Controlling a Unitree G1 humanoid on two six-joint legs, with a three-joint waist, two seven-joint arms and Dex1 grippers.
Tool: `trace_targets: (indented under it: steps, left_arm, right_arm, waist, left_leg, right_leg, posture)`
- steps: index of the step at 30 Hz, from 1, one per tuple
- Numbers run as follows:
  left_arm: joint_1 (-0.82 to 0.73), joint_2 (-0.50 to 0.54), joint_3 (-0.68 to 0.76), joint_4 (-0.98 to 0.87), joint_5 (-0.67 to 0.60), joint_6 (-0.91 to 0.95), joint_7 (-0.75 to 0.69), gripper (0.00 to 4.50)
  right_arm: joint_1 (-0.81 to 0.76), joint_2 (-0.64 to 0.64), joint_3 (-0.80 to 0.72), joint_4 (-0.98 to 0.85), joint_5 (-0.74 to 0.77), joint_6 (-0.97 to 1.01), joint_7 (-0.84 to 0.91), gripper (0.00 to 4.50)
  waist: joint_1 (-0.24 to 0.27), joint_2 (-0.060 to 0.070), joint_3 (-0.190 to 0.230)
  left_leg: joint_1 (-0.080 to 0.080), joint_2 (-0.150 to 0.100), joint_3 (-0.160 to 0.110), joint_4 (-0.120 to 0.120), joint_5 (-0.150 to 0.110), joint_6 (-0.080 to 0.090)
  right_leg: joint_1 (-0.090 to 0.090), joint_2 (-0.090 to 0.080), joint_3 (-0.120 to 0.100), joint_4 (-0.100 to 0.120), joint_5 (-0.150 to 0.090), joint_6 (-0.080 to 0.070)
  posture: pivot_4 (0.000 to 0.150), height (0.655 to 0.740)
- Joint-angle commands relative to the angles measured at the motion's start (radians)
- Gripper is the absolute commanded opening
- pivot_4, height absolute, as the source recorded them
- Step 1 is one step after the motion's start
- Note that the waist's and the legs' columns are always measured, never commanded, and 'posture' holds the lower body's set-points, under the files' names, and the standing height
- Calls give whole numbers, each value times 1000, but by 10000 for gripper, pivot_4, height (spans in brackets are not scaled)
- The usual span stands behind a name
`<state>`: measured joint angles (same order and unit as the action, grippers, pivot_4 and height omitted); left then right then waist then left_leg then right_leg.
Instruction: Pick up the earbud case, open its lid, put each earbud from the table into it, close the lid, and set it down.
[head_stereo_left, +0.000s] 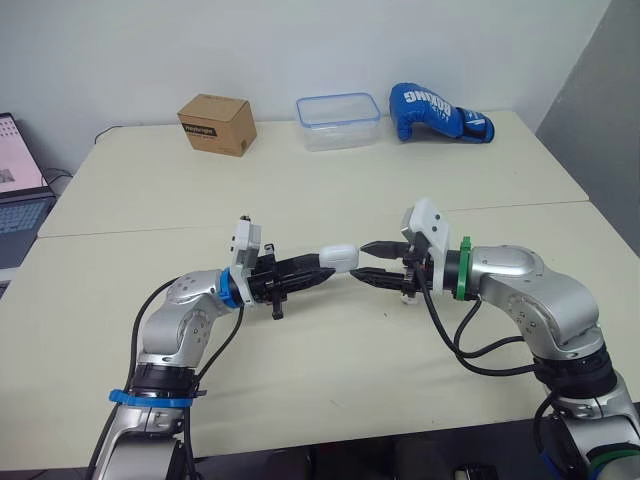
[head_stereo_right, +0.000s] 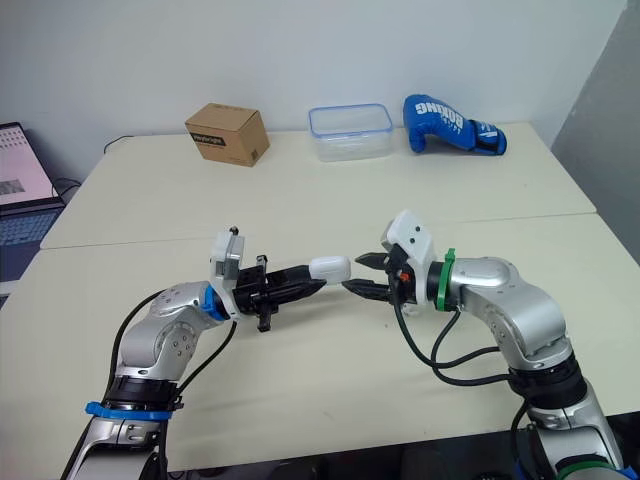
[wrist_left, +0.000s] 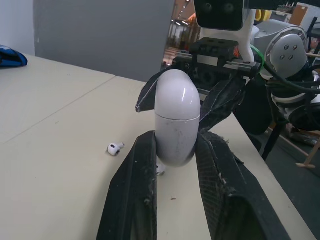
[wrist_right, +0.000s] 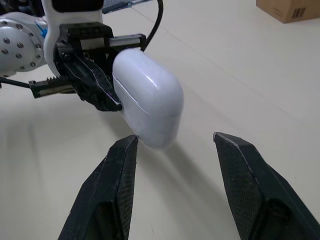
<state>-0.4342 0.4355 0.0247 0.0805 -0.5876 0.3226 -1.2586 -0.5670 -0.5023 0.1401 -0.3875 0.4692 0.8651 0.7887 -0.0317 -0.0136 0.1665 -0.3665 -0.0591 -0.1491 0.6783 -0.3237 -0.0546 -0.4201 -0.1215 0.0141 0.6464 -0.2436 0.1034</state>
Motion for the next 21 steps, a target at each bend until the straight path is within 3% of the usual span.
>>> trace_targets:
  steps: [1,21]
  left_arm:
    - [-22,12,-8,-21,-2,-7,-21,7501]
    - [24,44,-12,-36,-3,-10,-54,7501]
  right_arm:
    - [-20,8,-19,-29,18,-24,-11,24769]
    - [-63,30,3,23,14,-56,1,24769]
  waist:
    - [0,0,0]
    - [0,0,0]
  left_leg:
    - [0,0,0,0,0,0]
    - [0,0,0,0,0,0]
  right_leg:
    - [0,0,0,0,0,0]
    - [0,0,0,0,0,0]
  posture:
    - [1500,7307]
    - [1500,7307]
